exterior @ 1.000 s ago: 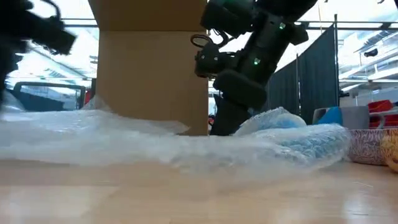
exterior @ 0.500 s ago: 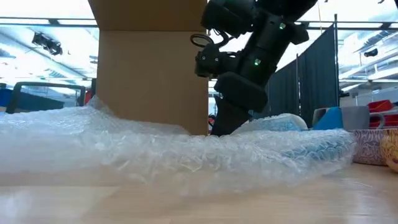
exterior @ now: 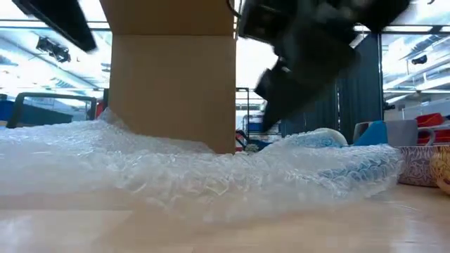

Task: Wrap mug
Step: Wrap the blue mug with the bubble wrap

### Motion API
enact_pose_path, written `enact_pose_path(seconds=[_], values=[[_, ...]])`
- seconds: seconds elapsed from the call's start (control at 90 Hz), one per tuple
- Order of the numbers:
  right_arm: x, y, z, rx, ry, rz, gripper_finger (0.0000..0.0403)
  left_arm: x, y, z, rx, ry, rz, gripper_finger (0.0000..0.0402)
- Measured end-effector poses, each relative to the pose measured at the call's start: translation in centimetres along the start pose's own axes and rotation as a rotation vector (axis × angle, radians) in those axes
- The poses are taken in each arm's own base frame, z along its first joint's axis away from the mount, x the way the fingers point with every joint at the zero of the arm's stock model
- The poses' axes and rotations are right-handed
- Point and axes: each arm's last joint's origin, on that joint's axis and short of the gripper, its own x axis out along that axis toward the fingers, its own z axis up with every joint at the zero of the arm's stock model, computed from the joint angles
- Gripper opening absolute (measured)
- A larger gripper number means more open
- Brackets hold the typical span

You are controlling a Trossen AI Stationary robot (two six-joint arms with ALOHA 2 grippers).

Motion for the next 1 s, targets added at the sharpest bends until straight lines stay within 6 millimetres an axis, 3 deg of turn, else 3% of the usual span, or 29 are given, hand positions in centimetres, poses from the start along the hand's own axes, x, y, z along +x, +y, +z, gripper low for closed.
enact_pose_path(seconds=[0.089,0.233,0.389,0.567,0.744,0.9,1.0], values=[[0.3,-0.5,-0.7,0.001,0.002,-0.071,0.013,1.7,0.0,0.2,0.015,-0.014,-0.036,0.0115],[0.6,-3.8,-2.1,0.034,0.031,-0.276,0.013,4.1,0.4,1.1,0.019,-0.064,-0.081,0.0115],[0.0,-8.3,-2.0,0.097,0.003,-0.58,0.013,6.6,1.0,2.1,0.029,-0.139,-0.139,0.0115],[-1.0,-11.3,-1.1,0.141,-0.077,-0.686,0.013,9.1,2.9,2.6,0.029,-0.151,-0.101,0.0115],[-1.9,-11.5,-0.1,0.073,-0.064,-0.696,0.013,11.2,5.2,1.5,0.03,-0.092,-0.021,0.0115],[-3.5,-9.9,1.5,-0.039,-0.055,-0.648,0.013,12.5,7.0,-0.9,0.016,0.071,-0.024,0.0115],[-5.2,-8.5,2.2,-0.062,-0.054,-0.601,0.013,12.3,7.8,-1.9,0.008,0.193,0.001,0.0115]])
